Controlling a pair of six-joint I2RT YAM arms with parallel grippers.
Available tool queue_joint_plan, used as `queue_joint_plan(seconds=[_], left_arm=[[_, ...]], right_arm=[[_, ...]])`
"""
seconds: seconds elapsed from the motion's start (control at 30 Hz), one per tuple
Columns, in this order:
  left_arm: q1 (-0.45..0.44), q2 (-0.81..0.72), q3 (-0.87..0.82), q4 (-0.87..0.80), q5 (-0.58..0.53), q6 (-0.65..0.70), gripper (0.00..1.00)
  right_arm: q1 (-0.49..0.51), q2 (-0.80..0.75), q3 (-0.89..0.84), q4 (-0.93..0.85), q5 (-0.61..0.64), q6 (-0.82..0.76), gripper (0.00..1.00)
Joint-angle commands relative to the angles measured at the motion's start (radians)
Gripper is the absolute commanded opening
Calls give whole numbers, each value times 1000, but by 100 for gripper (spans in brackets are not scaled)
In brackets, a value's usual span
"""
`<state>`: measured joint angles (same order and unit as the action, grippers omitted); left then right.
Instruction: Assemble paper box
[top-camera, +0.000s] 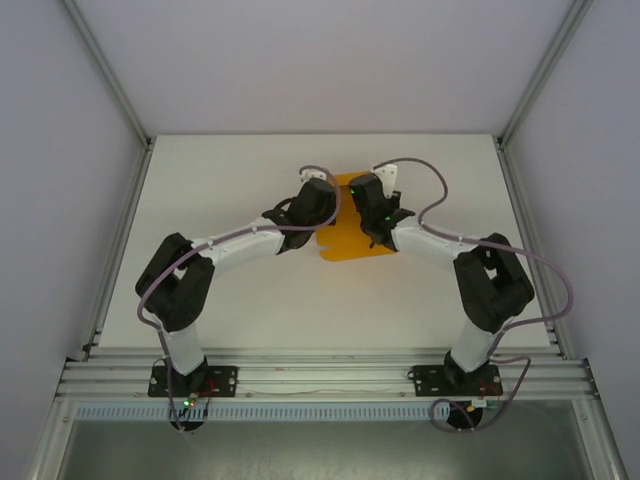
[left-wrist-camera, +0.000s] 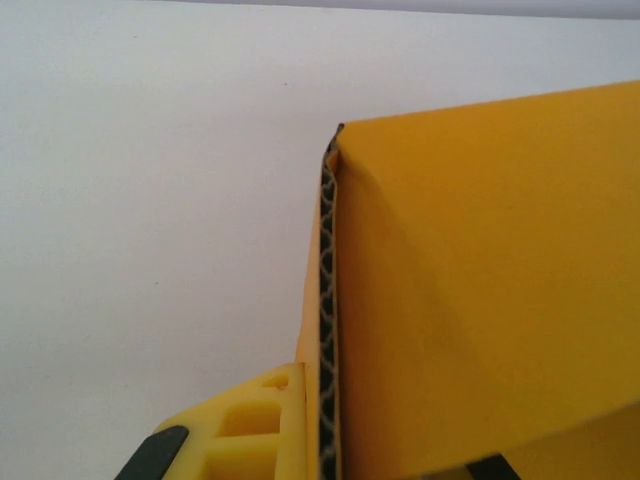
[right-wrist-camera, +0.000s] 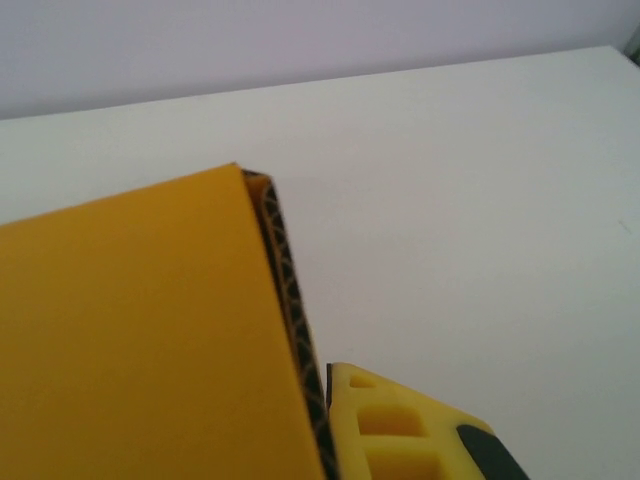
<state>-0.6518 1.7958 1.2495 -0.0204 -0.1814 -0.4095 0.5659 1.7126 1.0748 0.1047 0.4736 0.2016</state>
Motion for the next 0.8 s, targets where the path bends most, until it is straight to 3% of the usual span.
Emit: queue_joint_plan(seconds=[0.0,0.07,0.1,0.13,0.23,0.33,0.4,0.6,0.67,0.77], left_arm=[[48,-12,-1,-128,-96,-35,0],[47,-16,-8,-109,-76,-14,0],[47,-20,-13,-100,-65,-5,0],[47,-23,-17,-90,-50,2,0],[48,-36,-37,-55,-10,19,0],[47,-41,-42,-44,8,36,0],[48,-46,-42,-45,8,48,0],[58,-60,-24,-70,21,94,0],[82,-60,-4,-99,75,116,0],[121,-63,29,-176,115,143,0]], right_arm=[[-121,-44,-124,286,14,-58,2],[-131,-70,-186,416,-192,-101,21],[-137,-82,-202,444,-279,-103,22],[-144,-97,-210,449,-396,-121,32],[-150,-122,-191,381,-666,-171,56],[-150,-140,-163,299,-834,-189,84],[-150,-159,-166,283,-861,-174,99],[-150,-289,-241,279,-830,-149,100],[-150,-362,-281,287,-755,-118,100],[-151,-471,-303,194,-511,-49,100]])
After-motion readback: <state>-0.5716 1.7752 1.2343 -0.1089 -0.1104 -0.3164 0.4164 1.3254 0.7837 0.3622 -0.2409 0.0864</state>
